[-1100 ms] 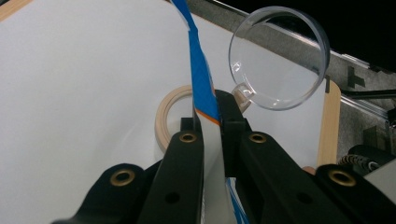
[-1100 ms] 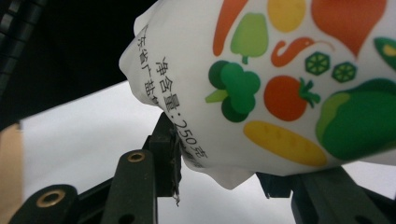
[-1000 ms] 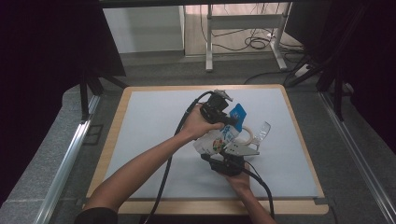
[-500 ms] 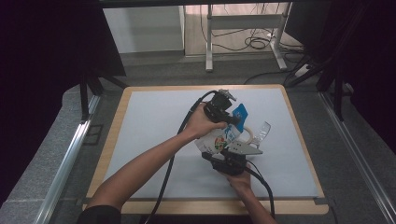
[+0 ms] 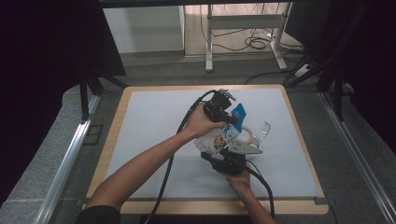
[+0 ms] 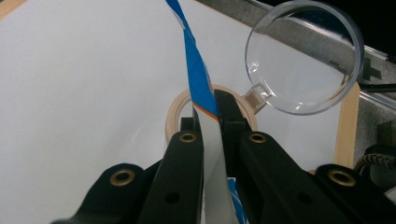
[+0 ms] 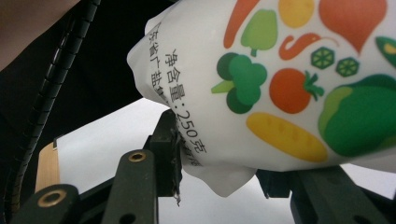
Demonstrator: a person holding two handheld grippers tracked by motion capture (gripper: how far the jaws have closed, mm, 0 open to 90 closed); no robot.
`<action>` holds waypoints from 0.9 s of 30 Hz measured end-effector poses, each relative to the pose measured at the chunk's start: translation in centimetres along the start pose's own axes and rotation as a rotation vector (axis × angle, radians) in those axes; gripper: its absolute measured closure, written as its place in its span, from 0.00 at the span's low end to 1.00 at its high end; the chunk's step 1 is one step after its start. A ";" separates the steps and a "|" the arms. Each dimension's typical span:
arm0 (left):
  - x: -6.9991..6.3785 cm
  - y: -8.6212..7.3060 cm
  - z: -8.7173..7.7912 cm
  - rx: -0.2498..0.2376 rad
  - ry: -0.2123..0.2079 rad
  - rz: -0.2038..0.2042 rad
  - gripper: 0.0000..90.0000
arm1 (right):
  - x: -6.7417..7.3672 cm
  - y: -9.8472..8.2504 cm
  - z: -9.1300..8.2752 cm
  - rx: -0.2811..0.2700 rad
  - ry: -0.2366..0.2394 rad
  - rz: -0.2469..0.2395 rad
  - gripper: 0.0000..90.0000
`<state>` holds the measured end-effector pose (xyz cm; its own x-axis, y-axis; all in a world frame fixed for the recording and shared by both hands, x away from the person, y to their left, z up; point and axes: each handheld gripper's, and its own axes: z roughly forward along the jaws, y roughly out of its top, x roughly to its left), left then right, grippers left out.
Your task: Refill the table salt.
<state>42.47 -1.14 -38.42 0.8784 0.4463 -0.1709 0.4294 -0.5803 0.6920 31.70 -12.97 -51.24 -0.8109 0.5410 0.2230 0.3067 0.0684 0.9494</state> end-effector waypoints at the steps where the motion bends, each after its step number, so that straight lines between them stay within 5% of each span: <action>1: 0.0 0.0 0.0 0.000 -0.001 0.000 1.00 | 0.0 0.0 0.0 0.001 -0.002 0.001 0.64; 10: -0.3 0.2 -0.1 0.009 0.007 0.007 1.00 | 0.2 0.0 0.1 0.005 -0.027 0.011 0.65; 27: 0.2 2.1 0.6 0.081 0.009 0.012 1.00 | -0.1 0.9 0.2 -0.063 -0.003 0.131 0.65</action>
<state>43.68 -2.66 -37.47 0.8817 0.4450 -0.1568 0.4351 -0.6384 0.6350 32.12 -12.81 -50.45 -0.7642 0.5447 0.3454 0.3778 -0.0560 0.9242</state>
